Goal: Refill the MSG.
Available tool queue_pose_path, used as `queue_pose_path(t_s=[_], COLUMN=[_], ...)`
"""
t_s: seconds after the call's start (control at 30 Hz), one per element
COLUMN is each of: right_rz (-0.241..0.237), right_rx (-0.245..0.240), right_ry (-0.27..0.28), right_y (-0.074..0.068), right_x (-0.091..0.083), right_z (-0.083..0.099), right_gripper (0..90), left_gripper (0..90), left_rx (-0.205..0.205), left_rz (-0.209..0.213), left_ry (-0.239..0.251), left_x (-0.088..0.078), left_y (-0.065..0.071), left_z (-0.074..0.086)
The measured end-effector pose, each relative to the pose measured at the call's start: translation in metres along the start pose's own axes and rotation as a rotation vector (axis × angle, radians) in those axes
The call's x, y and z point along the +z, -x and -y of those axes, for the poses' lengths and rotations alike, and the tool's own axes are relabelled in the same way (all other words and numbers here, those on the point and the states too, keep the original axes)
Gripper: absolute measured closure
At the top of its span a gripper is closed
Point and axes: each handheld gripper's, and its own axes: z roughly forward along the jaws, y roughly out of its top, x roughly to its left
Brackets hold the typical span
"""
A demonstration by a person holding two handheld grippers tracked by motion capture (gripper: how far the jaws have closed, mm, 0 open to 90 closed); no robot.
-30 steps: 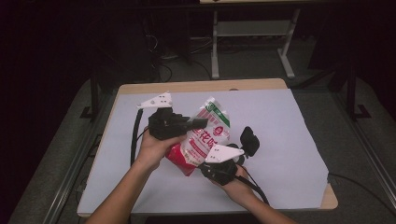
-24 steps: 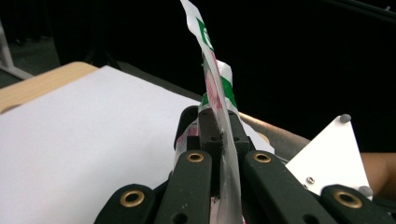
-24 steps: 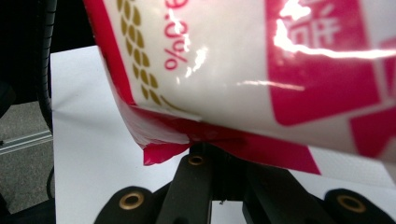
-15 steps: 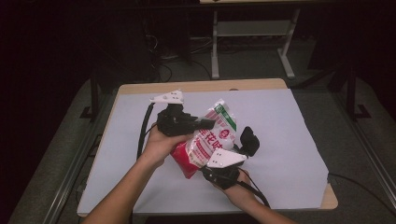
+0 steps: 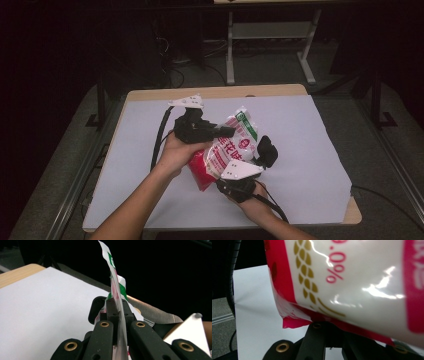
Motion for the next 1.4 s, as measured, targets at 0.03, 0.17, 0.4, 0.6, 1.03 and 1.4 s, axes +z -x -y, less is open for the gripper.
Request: queue_pose_path(t_s=[0.03, 0.17, 0.4, 0.6, 1.03, 1.4], right_rz=[0.002, 0.005, 0.013, 0.015, 0.012, 0.016], right_rx=[0.002, 0.004, 0.009, 0.010, 0.009, 0.025], right_ry=[0.001, 0.000, -0.004, -0.002, 0.006, 0.006], right_y=[0.000, 0.000, -0.001, -0.002, -0.004, -0.003], right_x=[0.000, 0.001, 0.003, 0.004, 0.004, 0.005], right_z=[0.000, 0.000, 0.000, 0.000, 0.000, 0.001], right_gripper=[90.0, 90.0, 90.0, 90.0, 90.0, 90.0], left_gripper=[90.0, 90.0, 90.0, 90.0, 90.0, 90.0], left_rx=[0.008, 0.009, 0.018, 0.009, 0.018, 0.014], left_rz=[-0.004, -0.010, -0.030, -0.038, -0.056, -0.065], left_ry=[-0.006, -0.009, -0.022, -0.029, -0.069, -0.072], left_x=[0.001, 0.001, 0.005, 0.006, 0.011, 0.015], left_y=[0.000, 0.001, 0.002, 0.003, 0.006, 0.004], left_z=[-0.001, -0.002, -0.002, -0.003, -0.008, -0.008])
